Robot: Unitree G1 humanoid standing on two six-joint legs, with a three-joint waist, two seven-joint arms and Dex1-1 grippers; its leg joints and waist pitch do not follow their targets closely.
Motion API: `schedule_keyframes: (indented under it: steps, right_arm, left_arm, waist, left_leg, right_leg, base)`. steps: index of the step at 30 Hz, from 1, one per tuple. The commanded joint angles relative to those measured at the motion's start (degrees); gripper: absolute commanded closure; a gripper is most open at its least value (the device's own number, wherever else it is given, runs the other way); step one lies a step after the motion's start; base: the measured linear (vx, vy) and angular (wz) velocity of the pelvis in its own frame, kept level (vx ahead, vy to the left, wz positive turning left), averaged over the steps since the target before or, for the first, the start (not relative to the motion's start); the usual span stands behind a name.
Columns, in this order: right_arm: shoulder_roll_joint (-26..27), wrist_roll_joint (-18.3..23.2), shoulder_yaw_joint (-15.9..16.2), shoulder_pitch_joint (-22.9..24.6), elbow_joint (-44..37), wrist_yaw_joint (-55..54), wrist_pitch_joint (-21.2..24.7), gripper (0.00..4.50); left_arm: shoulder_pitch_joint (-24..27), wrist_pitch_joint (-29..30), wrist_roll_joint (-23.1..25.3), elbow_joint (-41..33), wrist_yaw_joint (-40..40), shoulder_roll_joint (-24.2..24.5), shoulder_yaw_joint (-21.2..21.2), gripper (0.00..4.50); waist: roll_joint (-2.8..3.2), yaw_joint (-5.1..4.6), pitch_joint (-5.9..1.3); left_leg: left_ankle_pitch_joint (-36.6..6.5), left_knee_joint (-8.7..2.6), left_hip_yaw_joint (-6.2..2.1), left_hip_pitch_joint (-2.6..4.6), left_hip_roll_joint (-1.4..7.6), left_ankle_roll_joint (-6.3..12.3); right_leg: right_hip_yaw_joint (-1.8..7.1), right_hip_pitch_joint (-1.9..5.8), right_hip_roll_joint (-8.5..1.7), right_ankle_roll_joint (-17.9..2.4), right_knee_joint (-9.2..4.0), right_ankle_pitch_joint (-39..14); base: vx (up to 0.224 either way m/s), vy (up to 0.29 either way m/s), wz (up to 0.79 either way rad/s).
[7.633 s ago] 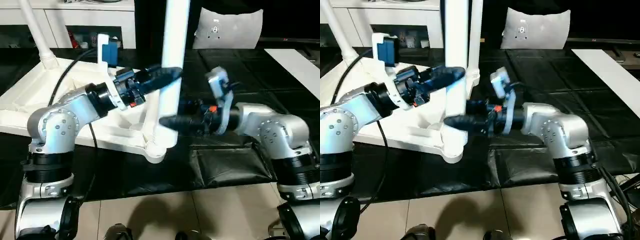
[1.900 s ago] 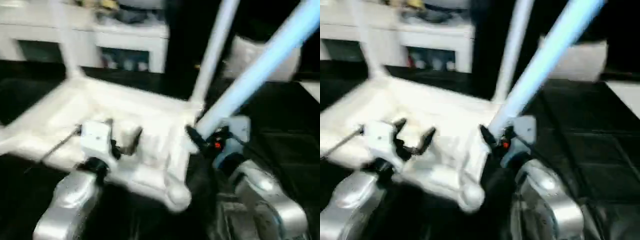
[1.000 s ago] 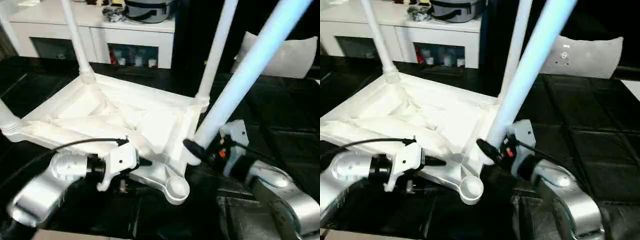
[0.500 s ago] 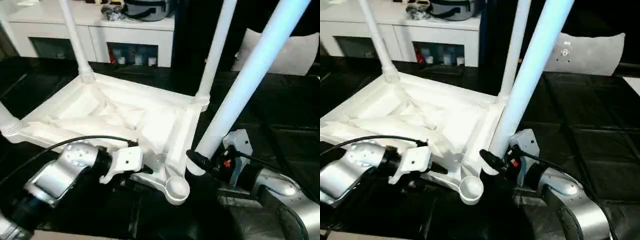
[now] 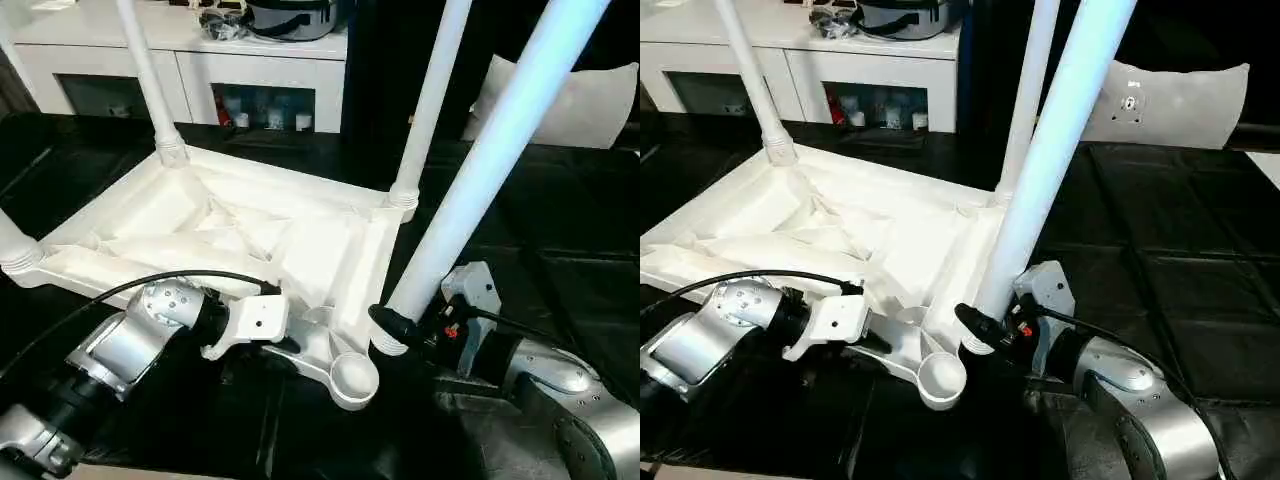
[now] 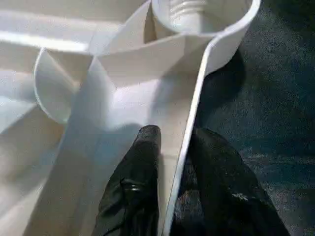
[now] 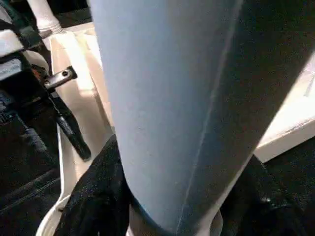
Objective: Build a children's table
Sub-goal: Rotate table base, then insert table leg to table base
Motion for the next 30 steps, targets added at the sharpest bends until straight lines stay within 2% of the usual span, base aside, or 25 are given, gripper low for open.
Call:
schedule_keyframes:
  steps: [1,2,6,9,13,14,15,16,17,19,20,23,24,25,27,30]
  right_arm:
    - [-0.2,0.1,0.3,-0.3,-1.2,0.2,-0.7,2.57]
    - [0.1,0.0,0.4,-0.8,-0.7,0.0,-0.8,2.57]
    - [0.8,-0.3,0.4,-2.5,0.6,-0.8,-1.3,2.57]
    - [1.6,-0.5,-0.3,-3.7,1.6,-1.9,-1.4,2.57]
    - [2.5,-0.6,-1.3,-5.1,3.1,-3.1,-1.4,2.57]
    - [3.0,-0.8,-1.6,-6.3,4.2,-3.9,-1.2,2.57]
    - [3.3,-0.9,-1.7,-7.1,4.9,-4.3,-1.2,2.57]
    - [3.5,-1.0,-1.8,-7.6,5.3,-4.7,-1.1,2.57]
    - [3.8,-1.0,-2.0,-8.5,6.0,-5.1,-0.9,2.57]
    - [4.0,-1.2,-2.0,-9.7,6.9,-5.5,-0.8,2.57]
    - [4.1,-1.4,-1.9,-10.1,7.3,-5.7,-0.9,2.57]
    - [3.8,-3.1,-0.8,-11.7,8.4,-6.2,-1.2,2.57]
    - [3.9,-3.3,-0.1,-12.4,9.0,-6.2,-1.0,2.57]
    - [3.9,-3.3,0.0,-12.5,9.1,-6.1,-0.9,2.57]
    - [3.7,-3.6,1.6,-13.7,10.1,-5.7,0.8,2.57]
    - [4.3,-3.5,2.0,-15.0,11.2,-6.5,2.5,2.57]
  left_arm:
    - [-1.1,1.7,0.2,0.6,-0.4,-0.2,-0.2,3.63]
    - [-1.3,3.1,0.3,1.1,0.2,-0.6,0.1,3.79]
    - [-1.6,7.1,2.3,2.7,5.3,-1.7,1.4,4.01]
    - [-1.3,9.9,1.9,3.2,8.8,-3.4,3.8,4.1]
    - [-0.3,14.5,-0.3,0.9,12.4,-5.8,6.7,4.22]
    - [0.7,16.3,0.0,-0.3,15.3,-7.1,7.9,4.28]
    - [1.2,16.3,0.2,-0.8,16.3,-7.7,8.2,4.32]
    - [1.6,16.6,0.1,-1.3,17.0,-8.2,8.5,4.36]
    - [2.1,17.1,0.2,-2.2,17.5,-8.6,8.7,4.4]
    - [2.2,17.3,0.6,-2.7,18.3,-8.8,8.6,4.47]
    - [2.3,17.6,0.9,-2.9,18.7,-8.8,8.5,4.5]
    - [2.7,16.8,1.8,-3.2,19.0,-8.7,8.0,4.5]
    - [2.8,15.8,2.2,-3.3,18.7,-8.5,7.7,4.5]
    - [2.8,15.7,2.2,-3.3,18.6,-8.5,7.6,4.5]
    - [2.8,11.3,3.2,-3.0,17.2,-7.6,6.5,4.5]
    - [2.5,9.2,3.0,-2.4,16.3,-7.1,6.3,4.5]
  waist:
    - [0.42,0.22,-2.52]
    - [0.2,0.23,-2.53]
    - [0.38,0.15,-2.44]
    - [0.08,-0.09,-2.52]
    - [-0.16,-0.68,-2.78]
    - [-0.7,-0.98,-3.02]
    - [-0.47,-1.22,-3.16]
    - [-0.74,-1.37,-3.19]
    - [-0.6,-1.37,-3.38]
    - [-0.54,-1.43,-3.23]
    - [-0.5,-1.28,-3.07]
    - [-0.31,-1.14,-2.84]
    - [0.01,-1.05,-2.81]
    - [-0.09,-1.09,-2.77]
    - [0.05,-1.11,-2.78]
    - [0.12,-1.01,-2.91]
  left_leg:
    - [-4.3,-4.98,-0.06,-1.14,2.41,-0.81]
    - [-4.1,-5.04,-0.08,-1.16,2.46,-0.78]
    - [-4.4,-5.04,-0.07,-1.18,2.39,-0.92]
    - [-3.6,-4.94,-0.04,-1.42,2.27,-0.94]
    - [-0.4,-4.59,0.01,-1.77,2.02,-0.41]
    - [1.4,-4.48,0.0,-2.0,2.05,0.05]
    - [3.3,-4.29,-0.02,-2.09,1.9,0.66]
    - [3.8,-4.23,0.05,-2.18,1.85,0.93]
    - [5.2,-4.07,0.09,-2.3,1.81,1.46]
    - [5.4,-4.14,0.13,-2.36,1.84,2.26]
    - [3.7,-4.18,0.32,-2.11,1.92,2.33]
    - [1.5,-4.41,0.33,-1.94,2.09,1.72]
    - [1.2,-4.45,0.28,-1.87,2.17,1.38]
    - [0.9,-4.51,0.26,-1.84,2.22,1.32]
    - [0.3,-4.56,0.19,-1.88,2.19,1.06]
    - [1.0,-4.54,0.19,-1.87,2.17,0.68]
  right_leg:
    - [2.75,2.56,-4.63,-11.8,-4.74,-6.7]
    - [2.75,2.62,-4.64,-11.8,-4.75,-6.7]
    - [2.77,2.59,-4.67,-11.8,-4.88,-7.9]
    - [2.78,2.79,-4.66,-11.9,-4.82,-7.2]
    - [2.79,3.13,-4.5,-12.6,-4.52,-3.0]
    - [2.8,3.45,-4.45,-12.8,-4.22,-0.3]
    - [2.69,3.39,-4.33,-13.4,-4.01,2.5]
    - [2.67,3.42,-4.24,-13.5,-4.01,3.3]
    - [2.69,3.49,-4.2,-13.9,-3.73,5.8]
    - [2.63,3.32,-4.11,-14.3,-3.67,7.9]
    - [2.64,3.16,-4.11,-14.3,-3.93,6.0]
    - [2.6,2.91,-4.19,-13.8,-4.26,1.7]
    - [2.65,2.85,-4.24,-13.6,-4.27,1.0]
    - [2.62,2.78,-4.24,-13.5,-4.36,0.6]
    - [2.63,2.85,-4.25,-13.4,-4.44,0.1]
    - [2.7,2.86,-4.27,-13.3,-4.2,1.9]
  base:
    - [0.0,0.0,0.0]
    - [0.0,0.0,0.0]
    - [0.0,0.0,0.0]
    - [0.0,0.0,0.0]
    - [0.0,0.0,0.0]
    - [0.0,0.0,0.0]
    - [0.0,0.0,0.0]
    - [0.0,0.0,0.0]
    - [0.0,0.0,0.0]
    - [0.0,0.0,0.0]
    - [0.0,0.0,0.0]
    - [0.0,0.0,0.0]
    - [0.0,0.0,0.0]
    - [0.0,0.0,0.0]
    - [0.0,0.0,0.0]
    - [0.0,0.0,0.0]
